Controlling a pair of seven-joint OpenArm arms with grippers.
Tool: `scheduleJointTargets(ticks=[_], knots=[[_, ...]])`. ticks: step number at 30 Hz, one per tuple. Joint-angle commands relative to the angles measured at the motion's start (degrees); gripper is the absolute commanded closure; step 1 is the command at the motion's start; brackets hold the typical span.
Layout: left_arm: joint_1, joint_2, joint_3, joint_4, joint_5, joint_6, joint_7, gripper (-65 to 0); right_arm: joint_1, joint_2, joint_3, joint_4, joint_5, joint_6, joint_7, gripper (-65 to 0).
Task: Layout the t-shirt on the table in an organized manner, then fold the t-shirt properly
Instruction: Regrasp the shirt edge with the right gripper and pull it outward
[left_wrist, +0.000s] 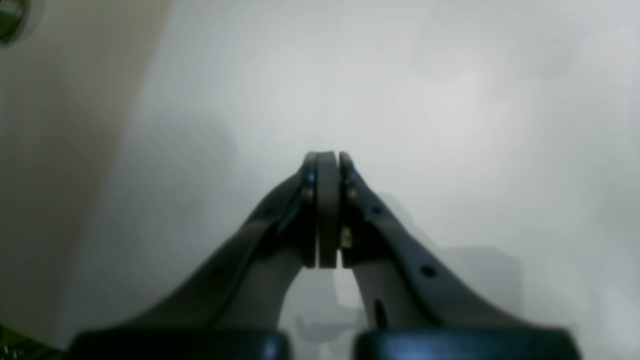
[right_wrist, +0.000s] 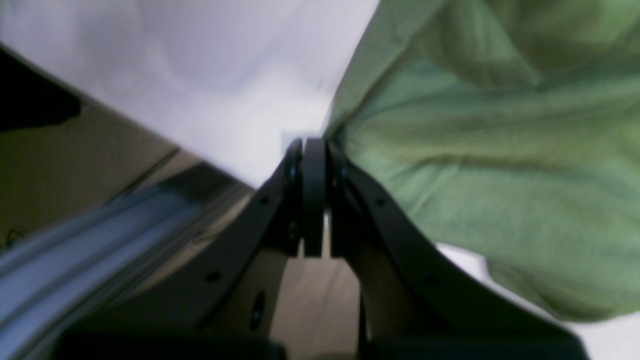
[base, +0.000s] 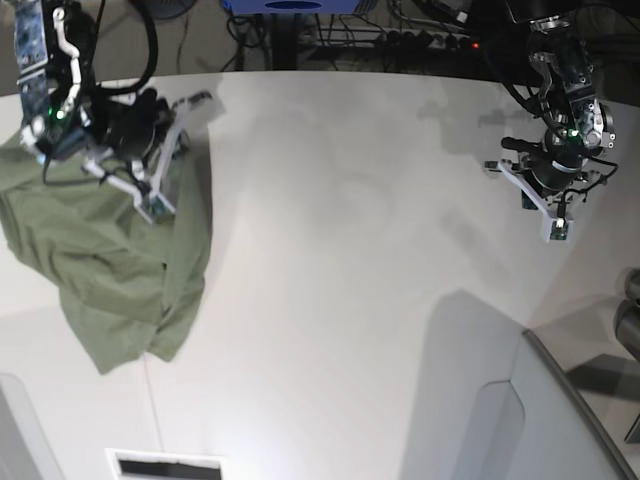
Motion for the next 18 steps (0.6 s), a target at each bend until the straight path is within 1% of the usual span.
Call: scheduleJointTargets(ticks=[1, 3, 5, 8, 10, 12, 14, 16, 18], knots=[[-0.58, -0.62, -0.19, 0.96, -0.25, 0.11, -0.92, 0.0, -0.81, 0.22, 0.17, 1.08, 1.01, 0.04, 1.37, 0.0], [-1.38, -0.62, -0.10, 0.96, -0.25, 0.11, -0.92, 0.0, -3.89, 0.39, 0.09, 1.08, 1.01, 0.12, 3.22, 0.0], [-1.64, -0.62, -0.10, 0.96, -0.25, 0.11, -0.92, 0.0, -5.12, 0.48, 0.09, 0.90, 1.01, 0.12, 3.75, 0.0], [-2.52, -0.62, -0.01, 0.96, -0.25, 0.11, -0.92, 0.0, -5.03, 0.13, 0.17, 0.90, 1.01, 0.04, 2.16, -1.2], [-2.96, -0.62, -0.01, 0.96, -0.25, 0.11, -0.92, 0.0, -3.72, 0.04, 0.26, 1.08, 1.01, 0.04, 0.05, -6.5], [-3.05, -0.54, -0.01, 0.96, -0.25, 0.11, -0.92, 0.0, -2.66, -0.05, 0.61, 1.25, 1.01, 0.04, -0.65, -13.8], [-3.05, -0.54, -0.01, 0.96, -0.25, 0.11, -0.92, 0.0, -1.69, -0.05, 0.70, 1.78, 2.50, 0.04, -0.65, -18.9], [-2.96, -0.62, -0.01, 0.87, -0.25, 0.11, -0.92, 0.0, 0.06, 0.48, 0.70, 2.13, 5.49, 0.04, -0.39, -21.6], [-2.87, -0.62, -0.01, 0.87, -0.25, 0.11, -0.92, 0.0, 3.32, 1.45, 1.58, 2.04, 7.43, -0.05, -0.21, -21.8]])
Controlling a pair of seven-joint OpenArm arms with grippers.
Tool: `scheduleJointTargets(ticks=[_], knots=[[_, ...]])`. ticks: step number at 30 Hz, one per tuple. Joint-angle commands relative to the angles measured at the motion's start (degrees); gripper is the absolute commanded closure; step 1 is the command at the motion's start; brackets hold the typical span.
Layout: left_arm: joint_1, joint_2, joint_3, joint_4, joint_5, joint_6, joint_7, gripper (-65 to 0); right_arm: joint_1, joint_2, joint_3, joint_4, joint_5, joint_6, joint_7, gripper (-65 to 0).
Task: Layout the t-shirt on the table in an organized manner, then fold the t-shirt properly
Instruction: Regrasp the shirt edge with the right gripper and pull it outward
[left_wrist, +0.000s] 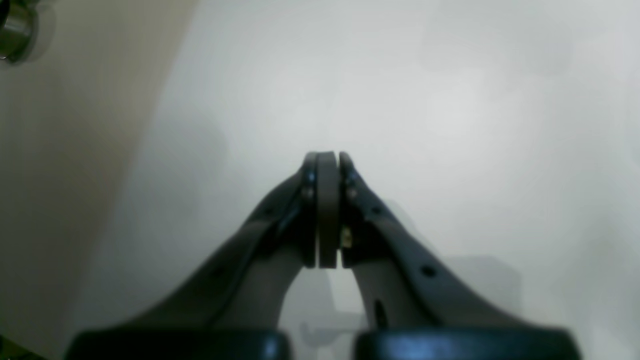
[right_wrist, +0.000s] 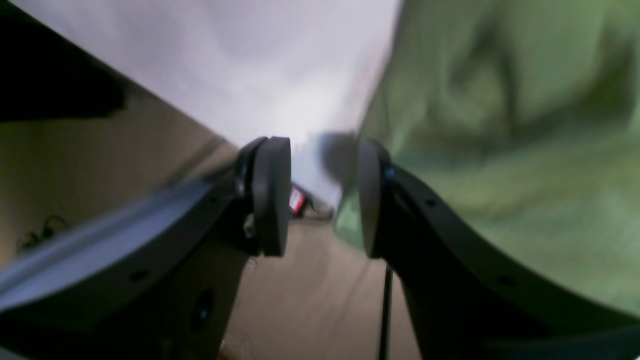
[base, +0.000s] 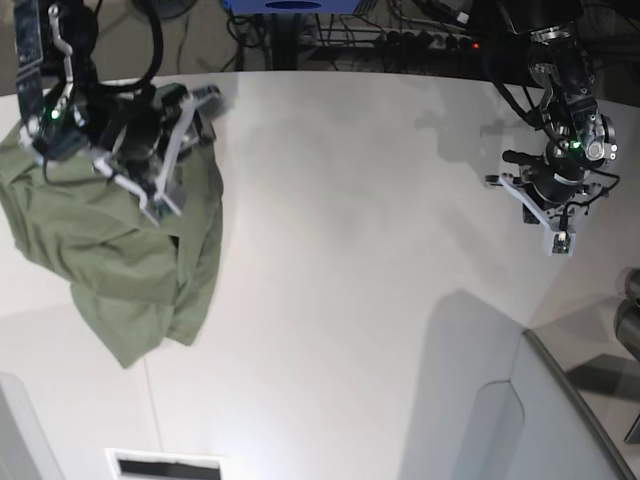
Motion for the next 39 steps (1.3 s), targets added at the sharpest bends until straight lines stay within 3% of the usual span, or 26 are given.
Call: scheduleJointTargets(ticks=[1, 5, 10, 14, 18, 21, 24, 27, 30, 31, 33, 35, 39], knots=[[-0.27, -0.41, -0.12, 0.90, -0.25, 0.05, -1.07, 0.0, 3.09, 1.12, 2.16, 0.71, -0.51, -0.34, 1.25, -21.8], [-0.18, -0.49, 3.40, -1.04, -0.25, 0.05, -1.07, 0.0, 16.80, 1.12, 6.20, -8.79, -7.89, -0.34, 3.72, -22.1], [0.17, -0.14, 5.51, -1.04, -0.25, 0.13, -1.07, 0.0, 34.30, 1.12, 5.85, -39.47, -22.22, 0.01, 14.27, -22.4], [0.17, -0.14, 5.24, -1.04, -0.25, 0.13, -1.07, 0.0, 44.06, 2.44, 0.05, -60.92, -23.45, 4.94, 24.73, -23.9], [0.70, -0.58, 5.24, -1.04, -0.25, 0.22, -1.07, 0.0, 50.03, 2.70, -4.61, -75.69, -23.45, 6.43, 32.64, -33.5], [0.96, -0.58, 5.15, -0.95, -0.25, 0.22, -1.07, 0.0, 51.00, 2.70, -5.84, -80.08, -23.45, 6.34, 35.72, -39.3], [1.05, -0.58, 5.15, -1.04, -0.25, 0.22, -1.07, 0.0, 50.74, 2.88, -5.40, -80.70, -23.37, 6.61, 36.07, -40.2], [1.05, -0.49, 5.15, -1.04, -0.25, 0.22, -1.07, 0.0, 49.77, 2.97, -5.32, -80.96, -23.19, 6.70, 35.98, -31.2], [0.96, -0.23, 5.15, -1.04, -0.25, 0.31, -1.07, 0.0, 49.59, 2.97, -5.32, -80.96, -23.19, 6.70, 35.80, -5.3], [0.96, -0.23, 5.15, -1.04, -0.25, 0.31, -1.07, 0.0, 49.59, 2.97, -5.32, -80.96, -23.19, 6.70, 35.54, 0.0], [0.96, -0.14, 5.15, -1.04, -0.25, 0.31, -1.07, 0.0, 49.77, 3.06, -5.32, -80.00, -23.19, 6.70, 33.96, -2.0], [0.96, -0.14, 5.15, -1.04, -0.25, 0.31, -1.07, 0.0, 49.77, 3.58, -5.23, -76.92, -23.28, 6.43, 32.99, 0.0], [0.96, -0.23, 5.15, -1.04, -0.25, 0.31, -1.07, 0.0, 49.86, 7.36, -0.04, -72.35, -23.45, 6.34, 31.41, 0.0]])
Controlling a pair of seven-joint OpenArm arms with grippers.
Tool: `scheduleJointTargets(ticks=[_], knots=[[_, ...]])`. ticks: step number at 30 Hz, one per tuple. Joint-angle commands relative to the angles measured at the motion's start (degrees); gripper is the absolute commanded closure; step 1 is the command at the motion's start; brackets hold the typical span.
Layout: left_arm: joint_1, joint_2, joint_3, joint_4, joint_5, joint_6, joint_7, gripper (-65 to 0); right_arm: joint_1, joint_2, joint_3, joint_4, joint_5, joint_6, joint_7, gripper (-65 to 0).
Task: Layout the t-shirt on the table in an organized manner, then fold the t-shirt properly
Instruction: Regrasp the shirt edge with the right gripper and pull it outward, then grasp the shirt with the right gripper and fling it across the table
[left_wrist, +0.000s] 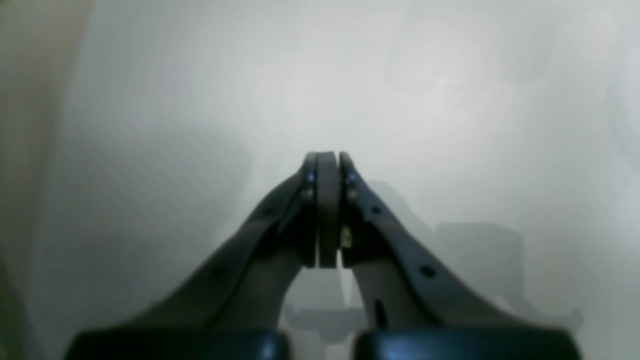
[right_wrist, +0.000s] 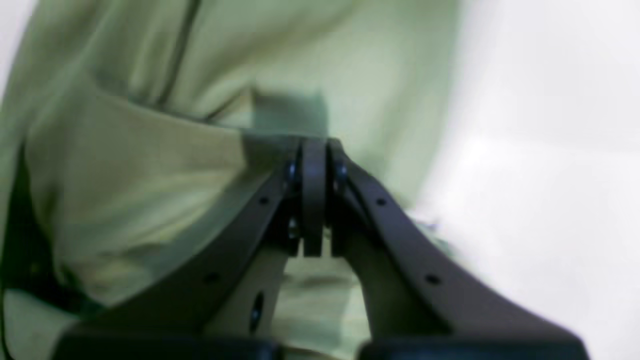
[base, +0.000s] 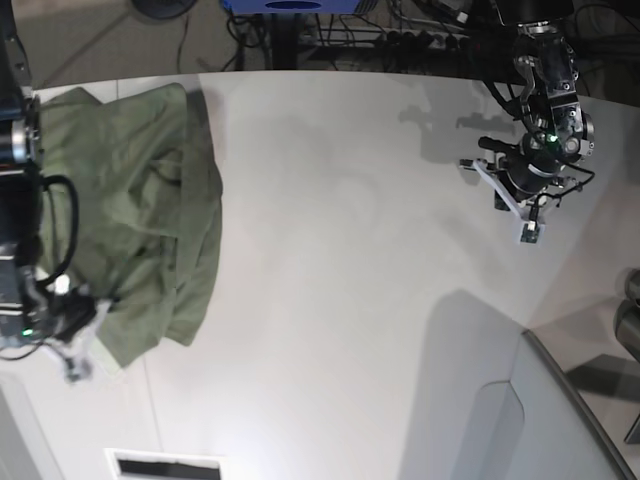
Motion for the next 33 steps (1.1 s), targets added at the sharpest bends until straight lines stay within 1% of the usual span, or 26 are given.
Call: scheduleJointTargets(ticks=[1, 3, 4, 6, 7, 9, 10, 13, 14, 15, 16, 18, 21, 22, 23, 24, 25, 26, 27, 28, 29, 31, 32, 33], knots=[[-0.50, -0.64, -0.16, 0.99, -0.23, 0.27, -1.05, 0.0, 1.69, 2.76, 2.90, 1.00, -0.70, -0.54, 0.35, 0.0], [-0.50, -0.64, -0.16, 0.99, -0.23, 0.27, -1.05, 0.0, 2.30, 5.22, 7.21, 0.83, -0.70, -0.81, 0.79, 0.0], [-0.41, -0.64, -0.16, 0.99, -0.23, 0.27, -1.05, 0.0, 2.39, 6.36, 9.32, 0.74, -0.70, -2.04, 0.88, 0.0], [-0.41, -0.56, -0.16, 0.99, -0.23, 0.27, -1.05, 0.0, 2.39, 8.91, 12.04, 0.48, -0.70, -6.17, 3.16, 0.0], [-0.41, -0.56, -0.16, 1.08, -0.23, 0.27, -1.05, 0.0, 2.39, 9.97, 13.01, -0.58, -0.70, -9.07, 5.36, 0.0], [-0.41, -0.47, -0.16, 1.35, -0.23, 0.27, -0.87, 0.0, 2.39, 12.34, 15.30, -4.71, -0.70, -16.54, 10.37, 0.0], [-0.41, -0.47, -0.07, 1.35, -0.23, 0.27, -0.87, 0.0, 2.39, 12.96, 16.62, -6.38, -0.70, -19.97, 12.48, 0.0], [0.03, -0.47, -0.07, 1.35, -0.23, 0.27, -0.78, 0.0, 2.30, 13.75, 21.36, -9.37, -0.70, -30.17, 18.72, -0.2], [0.55, -0.47, -0.07, 1.43, -0.23, 0.27, -0.87, 0.0, 2.21, 13.75, 22.33, -9.81, -0.70, -32.28, 19.08, -0.8], [0.82, -0.47, -0.07, 1.43, -0.23, 0.27, -0.96, 0.0, 2.13, 13.75, 22.77, -10.16, -0.70, -33.25, 18.81, -3.5], [0.82, -0.47, -0.07, 1.43, -0.23, 0.27, -0.96, 0.0, 2.13, 13.75, 22.24, -10.25, -0.70, -33.25, 18.02, -8.0], [0.82, -0.47, -0.07, 1.43, -0.23, 0.27, -0.96, 0.0, 2.13, 13.48, 20.04, -9.81, -0.70, -33.33, 16.09, -20.6], [1.61, -0.47, -0.07, 1.43, -0.23, 0.27, -0.96, 0.0, 2.39, 13.40, 16.97, -9.72, -0.70, -33.42, 15.65, -38.1], [1.87, -0.47, -0.07, 1.43, -0.23, 0.27, -0.96, 0.0, 2.39, 13.40, 16.88, -9.37, -0.44, -33.42, 15.73, -42.5], [1.96, -0.47, -0.07, 1.43, -0.23, 0.27, -0.96, 0.0, 2.30, 13.40, 17.67, -7.96, -0.35, -33.42, 15.65, -45.5], [1.96, -0.47, -0.07, 1.43, -0.23, 0.27, -0.96, 0.0, 1.86, 13.22, 19.34, -5.59, -0.26, -33.25, 15.30, -45.8], [2.05, -0.47, -0.07, 1.43, -0.23, 0.27, -0.96, 0.0, -0.25, 12.60, 20.92, -2.51, 0.09, -32.63, 13.45, -45.8], [2.22, -0.47, -0.07, 1.43, -0.23, 0.27, -0.96, 0.0, -2.45, 11.37, 21.71, 1.09, 0.35, -30.96, 10.90, -44.7], [2.66, -0.73, -0.16, 1.43, -0.23, 0.27, -1.05, 0.0, -5.08, 9.79, 21.45, 6.98, 0.35, -26.92, 6.94, -42.5], [2.75, -0.82, -0.16, 1.43, -0.23, 0.27, -1.05, 0.0, -7.54, 8.38, 20.48, 13.93, 0.44, -21.64, 2.99, -39.8], [2.75, -0.82, -0.16, 1.43, -0.23, 0.27, -1.05, 0.0, -10.80, 6.63, 19.43, 20.61, 0.53, -15.57, -1.23, -37.2], [2.58, -0.64, -0.16, 1.43, -0.23, 0.27, -1.05, 0.0, -15.63, 2.67, 17.85, 32.48, 0.53, -5.73, -7.74, -33.3], [2.22, -0.56, -0.07, 1.43, -0.23, 0.27, -1.05, 0.0, -17.30, 0.47, 17.06, 37.40, 0.53, -2.48, -10.37, -32.1], [2.14, -0.56, 0.20, 1.43, -0.23, 0.27, -1.05, 0.0, -18.71, -1.37, 15.91, 41.53, 0.44, -0.54, -12.31, -31.8]])
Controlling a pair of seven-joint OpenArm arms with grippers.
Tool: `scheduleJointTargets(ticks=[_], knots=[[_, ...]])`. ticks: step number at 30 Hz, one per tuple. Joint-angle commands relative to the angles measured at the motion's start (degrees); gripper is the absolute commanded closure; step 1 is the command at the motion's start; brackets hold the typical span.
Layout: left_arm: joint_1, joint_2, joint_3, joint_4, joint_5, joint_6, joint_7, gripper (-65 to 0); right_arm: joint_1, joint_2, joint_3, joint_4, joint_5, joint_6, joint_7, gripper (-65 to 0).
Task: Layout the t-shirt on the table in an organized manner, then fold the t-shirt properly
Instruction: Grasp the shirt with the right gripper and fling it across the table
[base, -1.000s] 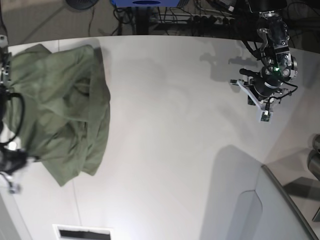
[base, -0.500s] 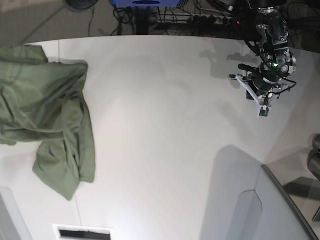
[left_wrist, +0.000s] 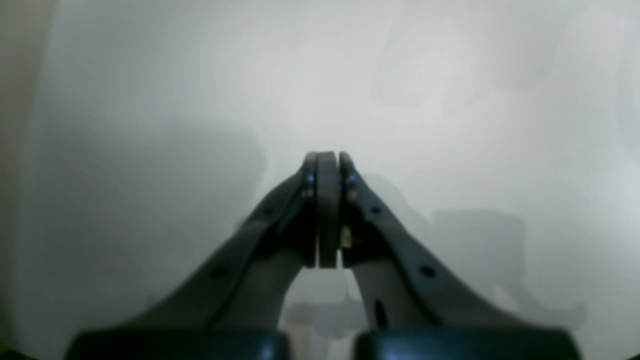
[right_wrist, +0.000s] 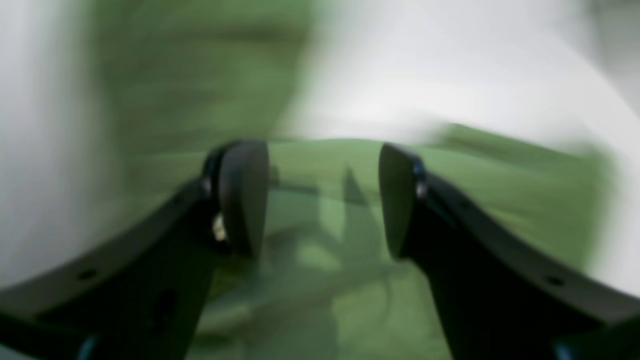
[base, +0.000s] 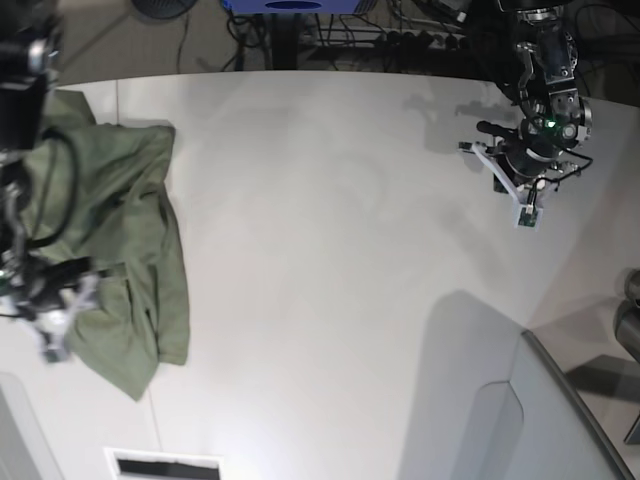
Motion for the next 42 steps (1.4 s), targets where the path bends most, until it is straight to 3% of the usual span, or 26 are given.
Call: scheduleJointTargets(ticks=[1, 4, 9, 11, 13, 16, 21, 27, 31, 36, 39, 42], knots=[[-0.51, -0.56, 0.13, 1.17, -0.38, 0.25, -1.02, 0.0, 0.98, 1.72, -0.07, 3.89, -1.68, -0.93, -0.34, -32.4], [-0.60, -0.47, 0.22, 1.52, -0.38, 0.25, -1.02, 0.0, 0.45, -1.44, -5.79, 6.26, -1.68, -0.93, -3.42, -34.4], [-0.25, -0.64, -0.31, 1.35, -0.38, 0.25, -1.02, 0.0, 2.39, -4.61, -12.64, -1.65, -1.68, -0.93, -1.83, -31.5], [0.11, -0.82, -0.31, 1.52, -0.38, 0.25, -1.02, 0.0, 3.62, -5.31, -13.70, -6.13, -1.68, -0.93, -0.60, -18.9], [0.11, -0.91, -0.40, 1.17, -0.38, 0.25, -1.11, 0.0, 5.37, -6.63, -13.79, -10.18, -1.68, -0.93, -0.43, -0.8], [0.11, -1.00, -0.40, 1.26, -0.38, 0.16, -1.11, 0.0, 8.01, -7.86, -12.47, -15.89, -1.68, -0.93, 0.45, -3.2], [0.11, -1.00, -0.40, 1.44, -0.38, 0.16, -1.11, 0.0, 11.88, -7.60, -12.12, -25.39, -1.68, -0.93, 5.20, 0.0], [-0.25, -1.00, -0.40, 1.35, -0.38, 0.16, -1.11, 0.0, 16.10, -8.04, -12.20, -42.97, -1.68, -0.93, 13.46, 0.0], [-0.42, -1.00, -0.40, 1.35, -0.38, 0.16, -1.11, 0.0, 15.84, -9.79, -13.43, -45.26, -1.68, -0.76, 13.99, 0.0], [-0.60, -1.08, -0.40, 1.44, -0.38, 0.07, -1.11, 0.0, 12.76, -14.45, -26.18, -43.85, -1.68, -0.76, 11.79, 0.0], [-0.60, -1.08, -0.40, 1.44, -0.38, 0.07, -1.11, 0.0, 8.54, -17.71, -34.18, -37.34, -1.68, -0.76, 9.59, 0.0], [-0.68, -1.88, -0.13, 1.35, -0.38, 0.07, -1.11, 0.0, 4.49, -19.11, -42.97, -28.02, -1.68, -0.49, 3.88, 0.0]])
